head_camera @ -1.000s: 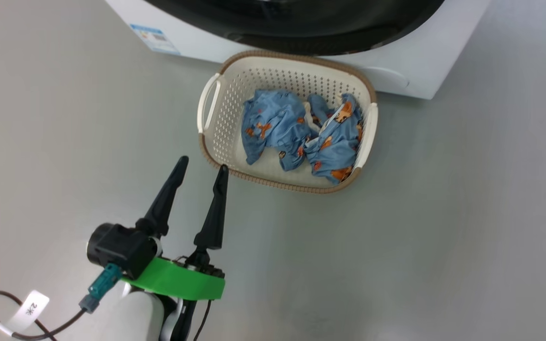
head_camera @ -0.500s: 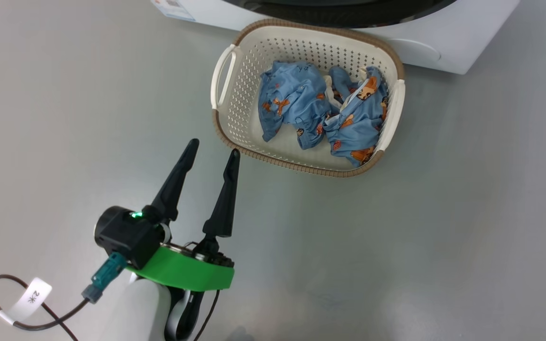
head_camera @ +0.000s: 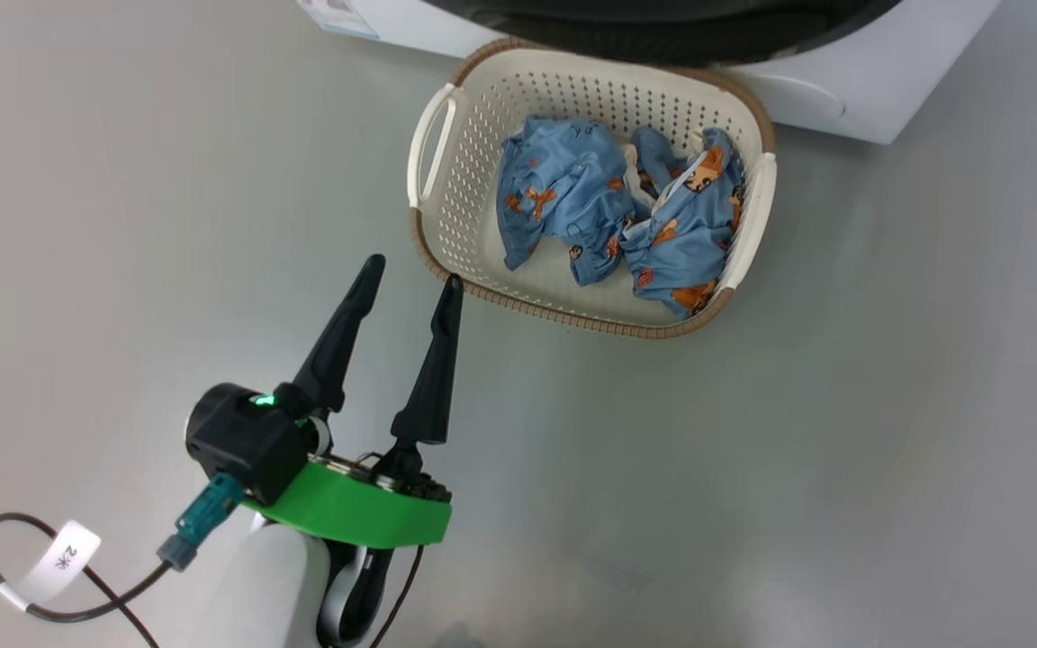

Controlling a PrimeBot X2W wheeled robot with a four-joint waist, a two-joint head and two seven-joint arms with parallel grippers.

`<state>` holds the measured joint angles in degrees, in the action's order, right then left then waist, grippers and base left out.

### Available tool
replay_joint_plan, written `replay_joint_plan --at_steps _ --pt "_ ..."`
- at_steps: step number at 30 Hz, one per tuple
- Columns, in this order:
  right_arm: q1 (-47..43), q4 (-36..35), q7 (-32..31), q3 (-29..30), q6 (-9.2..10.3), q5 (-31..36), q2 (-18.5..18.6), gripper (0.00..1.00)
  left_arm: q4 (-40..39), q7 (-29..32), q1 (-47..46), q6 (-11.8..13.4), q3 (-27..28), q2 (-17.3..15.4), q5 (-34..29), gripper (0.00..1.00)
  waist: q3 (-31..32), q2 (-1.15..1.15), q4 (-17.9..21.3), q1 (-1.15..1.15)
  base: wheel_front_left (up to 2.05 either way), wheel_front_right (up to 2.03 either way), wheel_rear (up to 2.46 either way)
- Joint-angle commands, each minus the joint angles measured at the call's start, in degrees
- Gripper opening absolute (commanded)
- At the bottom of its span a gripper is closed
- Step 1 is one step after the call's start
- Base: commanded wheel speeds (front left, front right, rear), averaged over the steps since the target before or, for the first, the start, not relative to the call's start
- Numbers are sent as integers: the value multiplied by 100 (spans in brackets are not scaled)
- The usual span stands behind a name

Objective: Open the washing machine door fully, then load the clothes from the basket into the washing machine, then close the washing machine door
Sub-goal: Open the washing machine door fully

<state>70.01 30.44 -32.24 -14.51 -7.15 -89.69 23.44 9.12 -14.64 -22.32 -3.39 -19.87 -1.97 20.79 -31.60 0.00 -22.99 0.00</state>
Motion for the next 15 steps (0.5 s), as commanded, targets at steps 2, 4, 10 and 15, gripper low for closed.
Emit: replay_joint_plan --at_steps 2,4,10,15 --pt "-134 -237 -106 -128 -34 15 -238 0 -120 -36 61 52 197 -91 -13 100 145 0 70 0 0 0 0" --pt "-227 -265 -136 -178 -34 2 -287 0 -109 -36 125 52 211 -91 -31 100 230 0 97 0 0 0 0" --pt "-512 -303 -198 -301 -34 -9 -372 0 -49 -36 302 31 265 -91 -114 100 506 0 151 0 0 0 0" --pt "-751 -361 -263 -389 -34 -47 -466 0 -1 -36 465 2 339 -91 -226 100 746 0 204 0 0 0 0"
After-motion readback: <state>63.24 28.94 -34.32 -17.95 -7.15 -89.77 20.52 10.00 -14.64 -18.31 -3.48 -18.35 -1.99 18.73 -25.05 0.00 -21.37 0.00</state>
